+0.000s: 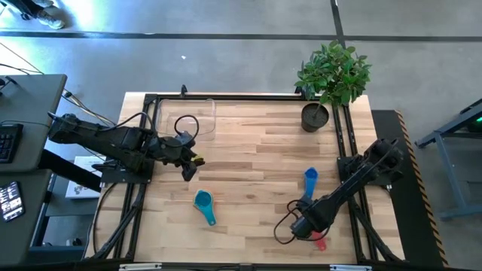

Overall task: Nest measuring cups in basket
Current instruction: Stack the red measuring cup on top of the light blue measuring cup

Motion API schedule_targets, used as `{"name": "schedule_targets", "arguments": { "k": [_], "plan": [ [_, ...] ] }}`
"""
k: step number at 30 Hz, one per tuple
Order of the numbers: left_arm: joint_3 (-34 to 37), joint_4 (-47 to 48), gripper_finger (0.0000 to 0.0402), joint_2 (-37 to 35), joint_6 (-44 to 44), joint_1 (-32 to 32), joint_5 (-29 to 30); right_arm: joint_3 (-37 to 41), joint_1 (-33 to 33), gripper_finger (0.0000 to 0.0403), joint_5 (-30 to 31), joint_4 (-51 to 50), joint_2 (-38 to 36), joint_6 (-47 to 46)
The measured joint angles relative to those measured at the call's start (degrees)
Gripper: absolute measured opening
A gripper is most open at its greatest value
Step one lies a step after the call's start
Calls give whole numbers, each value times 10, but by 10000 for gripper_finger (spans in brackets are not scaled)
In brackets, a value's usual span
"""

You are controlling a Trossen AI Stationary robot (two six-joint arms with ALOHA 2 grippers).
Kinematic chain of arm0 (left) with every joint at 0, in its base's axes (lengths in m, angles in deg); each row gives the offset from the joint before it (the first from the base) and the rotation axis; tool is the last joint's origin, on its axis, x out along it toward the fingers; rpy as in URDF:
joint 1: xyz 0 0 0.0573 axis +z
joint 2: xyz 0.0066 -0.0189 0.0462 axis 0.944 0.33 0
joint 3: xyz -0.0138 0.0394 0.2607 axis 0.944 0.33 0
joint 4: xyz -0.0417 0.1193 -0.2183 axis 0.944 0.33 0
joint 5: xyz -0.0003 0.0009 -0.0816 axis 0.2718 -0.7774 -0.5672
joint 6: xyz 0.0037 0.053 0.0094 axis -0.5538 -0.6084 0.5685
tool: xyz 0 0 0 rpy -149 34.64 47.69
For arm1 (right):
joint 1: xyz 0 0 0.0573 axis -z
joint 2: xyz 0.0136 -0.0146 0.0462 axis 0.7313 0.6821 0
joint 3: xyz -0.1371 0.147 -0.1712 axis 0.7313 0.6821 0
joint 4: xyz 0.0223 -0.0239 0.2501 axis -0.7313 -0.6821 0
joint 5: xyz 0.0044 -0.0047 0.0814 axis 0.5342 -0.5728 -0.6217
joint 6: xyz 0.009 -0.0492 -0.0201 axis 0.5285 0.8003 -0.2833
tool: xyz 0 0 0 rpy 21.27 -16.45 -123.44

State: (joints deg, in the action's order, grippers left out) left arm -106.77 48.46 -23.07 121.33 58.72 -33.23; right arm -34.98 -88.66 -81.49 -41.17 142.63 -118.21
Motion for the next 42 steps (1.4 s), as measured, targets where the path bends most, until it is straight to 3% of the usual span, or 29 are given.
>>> {"name": "schedule_targets", "arguments": {
  "k": [7,22,36,42],
  "plan": [
    [0,8,62,-23,-13,0,-65,-54,47,3,30,1,-20,-24],
    [0,17,62,-143,-51,-23,-100,-216,192,1,176,27,-24,25],
    [0,18,62,-211,-86,-32,-100,-258,312,0,291,324,-24,210],
    [0,20,62,-228,-78,-32,-100,-259,347,0,297,445,-24,275]
  ]
}}
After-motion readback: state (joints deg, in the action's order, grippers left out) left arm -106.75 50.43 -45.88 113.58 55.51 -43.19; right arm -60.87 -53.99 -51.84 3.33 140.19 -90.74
